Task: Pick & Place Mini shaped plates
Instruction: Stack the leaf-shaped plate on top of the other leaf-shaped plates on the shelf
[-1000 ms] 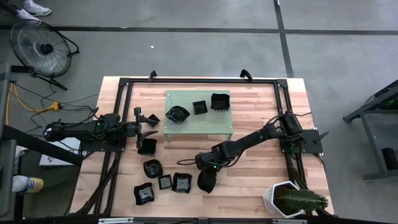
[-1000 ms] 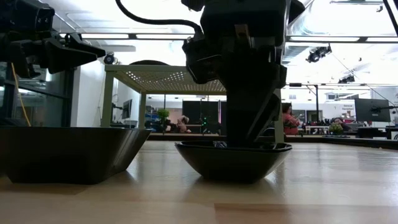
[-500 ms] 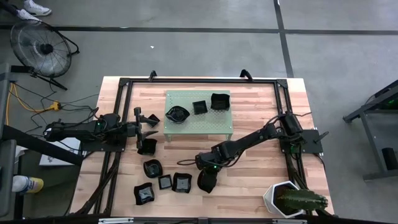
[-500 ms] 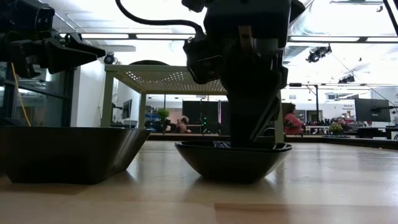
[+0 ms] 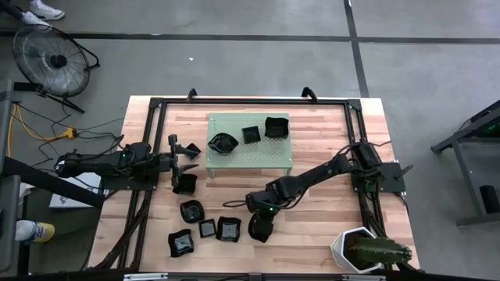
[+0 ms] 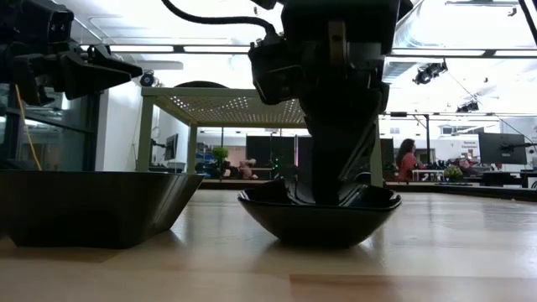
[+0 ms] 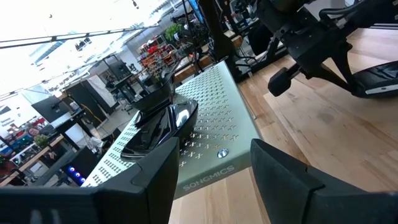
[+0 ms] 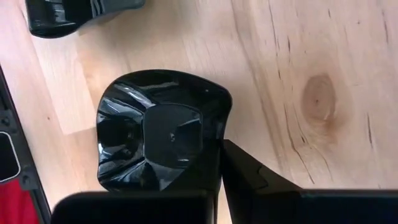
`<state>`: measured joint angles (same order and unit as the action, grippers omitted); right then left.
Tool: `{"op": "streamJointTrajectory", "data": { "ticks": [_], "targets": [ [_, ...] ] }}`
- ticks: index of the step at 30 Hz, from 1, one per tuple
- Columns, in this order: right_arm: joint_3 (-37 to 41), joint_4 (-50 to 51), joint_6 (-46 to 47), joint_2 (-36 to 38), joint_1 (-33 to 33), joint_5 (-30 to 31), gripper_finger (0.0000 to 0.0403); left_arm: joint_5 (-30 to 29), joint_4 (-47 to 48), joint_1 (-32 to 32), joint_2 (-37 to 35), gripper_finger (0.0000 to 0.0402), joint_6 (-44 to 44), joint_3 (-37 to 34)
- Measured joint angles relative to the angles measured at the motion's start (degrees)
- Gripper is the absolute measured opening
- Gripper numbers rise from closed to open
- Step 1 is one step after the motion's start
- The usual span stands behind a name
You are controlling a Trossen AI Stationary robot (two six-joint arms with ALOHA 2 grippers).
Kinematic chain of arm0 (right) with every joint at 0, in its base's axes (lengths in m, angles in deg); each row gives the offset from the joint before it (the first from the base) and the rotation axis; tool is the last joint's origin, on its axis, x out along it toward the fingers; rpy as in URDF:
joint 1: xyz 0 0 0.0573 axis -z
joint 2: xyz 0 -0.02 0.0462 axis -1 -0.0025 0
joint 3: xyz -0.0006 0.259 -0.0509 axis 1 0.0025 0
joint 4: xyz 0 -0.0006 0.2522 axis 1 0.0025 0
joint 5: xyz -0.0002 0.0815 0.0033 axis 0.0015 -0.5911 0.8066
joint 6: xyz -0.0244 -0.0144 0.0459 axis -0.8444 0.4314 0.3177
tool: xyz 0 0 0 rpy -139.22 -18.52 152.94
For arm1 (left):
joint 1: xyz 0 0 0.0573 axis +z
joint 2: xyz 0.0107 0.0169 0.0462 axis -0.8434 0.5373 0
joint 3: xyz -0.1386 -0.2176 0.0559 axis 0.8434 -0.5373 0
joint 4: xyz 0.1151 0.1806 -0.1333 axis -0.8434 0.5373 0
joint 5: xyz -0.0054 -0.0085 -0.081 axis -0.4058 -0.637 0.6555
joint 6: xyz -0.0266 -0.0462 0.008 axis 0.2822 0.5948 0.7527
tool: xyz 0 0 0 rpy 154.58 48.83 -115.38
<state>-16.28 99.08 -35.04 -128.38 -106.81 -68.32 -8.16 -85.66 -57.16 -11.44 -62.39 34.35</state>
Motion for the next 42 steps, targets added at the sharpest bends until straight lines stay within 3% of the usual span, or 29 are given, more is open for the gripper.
{"op": "streamJointTrajectory", "data": {
  "ticks": [32, 42],
  "targets": [
    [0.0, 1.3, -12.4, 9.5, 0.2, 1.1, 0.0001, 0.0, 0.0, 0.0, 0.0, 0.0193, 0.0, 0.0],
    [0.0, -5.7, -18.3, 13.3, 0.9, -5.9, 0.0001, 0.0, 0.0, 0.0, 0.0, 0.0193, 0.0, 0.0]
  ]
}}
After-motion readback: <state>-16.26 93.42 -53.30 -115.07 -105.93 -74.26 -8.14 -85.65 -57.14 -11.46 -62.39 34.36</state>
